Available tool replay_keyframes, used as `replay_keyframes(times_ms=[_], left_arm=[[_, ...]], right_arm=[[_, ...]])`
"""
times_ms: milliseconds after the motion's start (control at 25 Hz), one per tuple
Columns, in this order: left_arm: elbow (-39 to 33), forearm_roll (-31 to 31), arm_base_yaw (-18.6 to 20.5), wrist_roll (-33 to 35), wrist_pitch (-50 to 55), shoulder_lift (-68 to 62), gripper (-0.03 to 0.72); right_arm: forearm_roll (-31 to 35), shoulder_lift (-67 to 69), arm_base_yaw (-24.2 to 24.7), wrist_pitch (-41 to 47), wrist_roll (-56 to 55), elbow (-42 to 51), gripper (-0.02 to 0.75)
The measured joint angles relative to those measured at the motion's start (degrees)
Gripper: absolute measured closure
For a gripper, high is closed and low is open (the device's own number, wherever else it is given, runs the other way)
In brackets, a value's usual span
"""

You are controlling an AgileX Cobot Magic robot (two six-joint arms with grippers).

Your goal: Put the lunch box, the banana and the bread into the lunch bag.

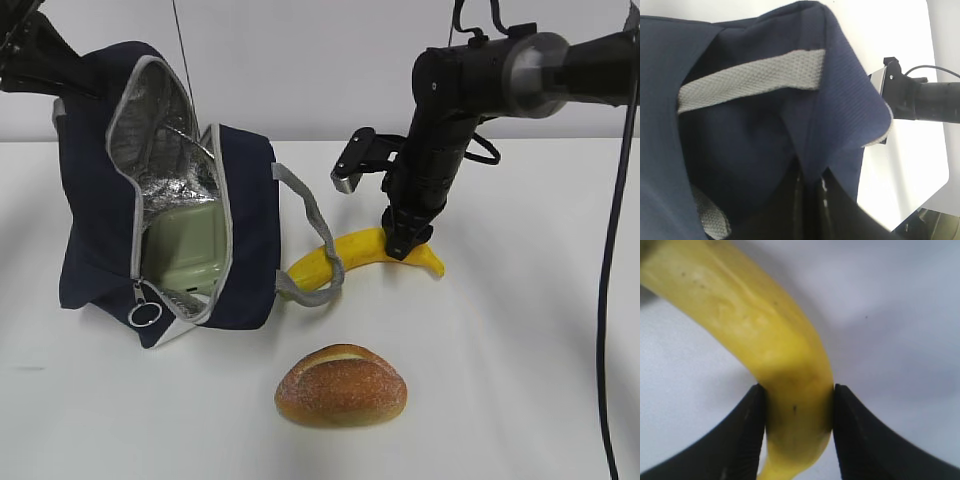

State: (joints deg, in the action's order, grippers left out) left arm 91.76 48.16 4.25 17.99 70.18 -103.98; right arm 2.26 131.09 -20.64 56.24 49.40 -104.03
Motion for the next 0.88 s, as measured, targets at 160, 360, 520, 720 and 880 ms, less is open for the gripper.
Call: replay_keyframes(times_ms=[160,360,520,720,880], left_arm=[[0.0,0.0,0.0,0.0,0.0,0.0,0.705],[0.0,0.0,0.0,0.0,0.0,0.0,0.705],[0.0,0.0,0.0,0.0,0.0,0.0,0.705],[0.0,0.0,0.0,0.0,0.0,0.0,0.705],[0.0,0.0,0.0,0.0,0.0,0.0,0.705]], right_arm=[[-1.6,0.0,0.0,0.1,-0.4,0.0,0.415],[-4.9,0.0,0.1,1.1,-2.0,-0.3,0.415],[-6.0,-0.7,1.7,2.6,-2.8,-0.3,0.417],[-6.8,-3.3,5.3,3.8,-2.9,-0.3,0.423],[-6.8,-6.1,7.2,4.3,-2.9,-0.3,0.423]])
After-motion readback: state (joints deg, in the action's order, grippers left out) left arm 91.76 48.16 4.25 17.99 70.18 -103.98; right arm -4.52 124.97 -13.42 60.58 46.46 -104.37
